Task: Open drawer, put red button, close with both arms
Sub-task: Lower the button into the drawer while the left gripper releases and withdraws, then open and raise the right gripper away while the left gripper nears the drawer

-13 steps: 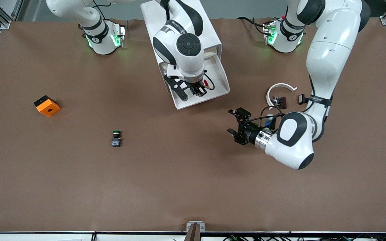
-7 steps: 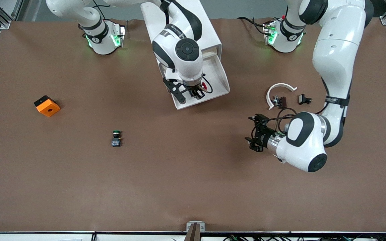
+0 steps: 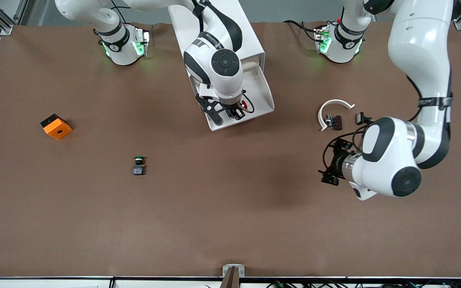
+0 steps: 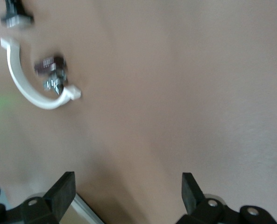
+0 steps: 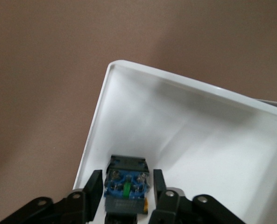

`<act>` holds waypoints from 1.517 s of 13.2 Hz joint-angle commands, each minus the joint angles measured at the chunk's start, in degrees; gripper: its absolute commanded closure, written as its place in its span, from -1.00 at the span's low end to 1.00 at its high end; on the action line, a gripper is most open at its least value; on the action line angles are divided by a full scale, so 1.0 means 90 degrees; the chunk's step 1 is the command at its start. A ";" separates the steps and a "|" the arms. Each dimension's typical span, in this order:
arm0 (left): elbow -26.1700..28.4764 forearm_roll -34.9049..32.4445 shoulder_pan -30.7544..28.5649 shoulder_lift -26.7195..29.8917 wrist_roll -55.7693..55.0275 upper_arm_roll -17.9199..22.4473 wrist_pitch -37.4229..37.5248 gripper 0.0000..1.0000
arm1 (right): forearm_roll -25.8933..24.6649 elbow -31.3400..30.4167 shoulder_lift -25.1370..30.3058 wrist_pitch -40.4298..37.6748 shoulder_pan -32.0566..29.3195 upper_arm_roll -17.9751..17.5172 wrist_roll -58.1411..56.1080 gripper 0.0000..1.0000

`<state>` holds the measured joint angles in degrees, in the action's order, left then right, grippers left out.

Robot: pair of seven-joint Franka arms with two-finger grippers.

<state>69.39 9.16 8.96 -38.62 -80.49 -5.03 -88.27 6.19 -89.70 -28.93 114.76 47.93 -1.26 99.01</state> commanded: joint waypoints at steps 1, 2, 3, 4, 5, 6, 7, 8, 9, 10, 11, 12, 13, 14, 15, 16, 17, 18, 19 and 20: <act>0.0132 -0.0353 0.0011 0.0472 0.0923 0.0168 -0.0055 -1.00 | 0.0133 0.0064 0.0069 -0.0046 -0.0062 -0.0007 0.0024 -1.00; 0.0132 -0.0363 -0.0009 0.0521 0.1283 0.0168 -0.0055 -1.00 | 0.0143 0.0074 0.0147 -0.0065 -0.0062 0.0003 0.0005 -1.00; 0.0132 -0.0412 -0.0009 0.0677 0.1896 0.0207 -0.0055 -1.00 | 0.0143 0.0093 0.0254 -0.0114 -0.0101 0.0003 0.0004 -1.00; 0.0141 -0.0557 0.0001 0.0765 0.2531 0.0217 -0.0055 -1.00 | 0.0152 0.0180 0.0361 -0.0308 -0.0130 0.0003 0.0014 -1.00; 0.0151 -0.0810 0.0020 0.0814 0.3136 0.0208 -0.0055 -1.00 | 0.0143 0.0423 0.0401 -0.0648 -0.0140 0.0003 0.0014 -1.00; 0.0151 -0.0967 0.0030 0.0873 0.3510 0.0188 -0.0046 -1.00 | 0.0143 0.0706 0.0411 -0.1106 -0.0150 0.0003 -0.0024 -1.00; 0.0171 -0.0998 0.0021 0.0902 0.3746 0.0169 -0.0055 -1.00 | 0.0143 0.1018 0.0411 -0.1545 -0.0208 0.0003 -0.0073 -1.00; 0.0171 -0.0998 0.0011 0.0912 0.3922 0.0120 -0.0055 -1.00 | 0.0143 0.1263 0.0460 -0.1966 -0.0325 0.0003 -0.0122 -1.00; 0.0171 -0.0998 0.0078 0.0913 0.4059 0.0100 -0.0055 -1.00 | 0.0143 0.1362 0.0615 -0.2221 -0.0403 0.0003 -0.0297 -1.00; 0.0171 -0.0998 0.0137 0.0913 0.4109 0.0090 -0.0055 -1.00 | 0.0143 0.1372 0.0800 -0.2378 -0.0472 0.0003 -0.0627 -1.00; 0.0171 -0.0998 0.0244 0.0913 0.4109 0.0071 -0.0065 -1.00 | 0.0143 0.1363 0.0995 -0.2535 -0.0598 0.0003 -0.1075 -1.00; 0.0171 -0.1027 0.0342 0.0913 0.4119 0.0061 -0.0113 -1.00 | 0.0143 0.1363 0.1181 -0.2778 -0.0754 0.0003 -0.1592 -1.00; 0.0171 -0.1124 0.0410 0.0913 0.4119 0.0051 -0.0182 -1.00 | 0.0143 0.1363 0.1357 -0.3003 -0.0920 0.0003 -0.2148 -1.00; 0.0171 -0.1270 0.0488 0.0913 0.4148 0.0051 -0.0231 -1.00 | 0.0143 0.1363 0.1552 -0.3227 -0.1163 0.0003 -0.2724 -1.00; 0.0171 -0.1388 0.0499 0.0922 0.4390 0.0042 -0.0260 -1.00 | 0.0123 0.1334 0.1728 -0.3404 -0.1359 0.0003 -0.3291 -1.00; 0.0171 -0.1427 0.0470 0.0932 0.4770 0.0051 -0.0270 -1.00 | 0.0104 0.1295 0.1923 -0.3550 -0.1535 0.0013 -0.3944 -1.00; 0.0171 -0.1428 0.0441 0.0951 0.5150 0.0051 -0.0289 -1.00 | 0.0084 0.1265 0.2070 -0.3735 -0.1769 0.0022 -0.4714 -1.00; 0.0171 -0.1457 0.0431 0.1000 0.5522 0.0061 -0.0377 -1.00 | 0.0075 0.1236 0.2187 -0.3853 -0.1994 0.0023 -0.5389 -1.00; 0.0180 -0.1631 0.0431 0.1039 0.5815 0.0051 -0.0465 -1.00 | 0.0074 0.1178 0.2276 -0.3951 -0.2238 0.0023 -0.6082 -1.00; 0.0200 -0.1749 0.0450 0.1127 0.6099 0.0042 -0.0485 -1.00 | 0.0045 0.1061 0.2412 -0.3962 -0.2462 0.0032 -0.6708 -1.00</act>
<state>69.53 -4.13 12.98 -31.23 -30.22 -4.38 -91.69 6.17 -77.08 -10.08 79.29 29.49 -0.29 48.07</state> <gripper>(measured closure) 0.000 0.000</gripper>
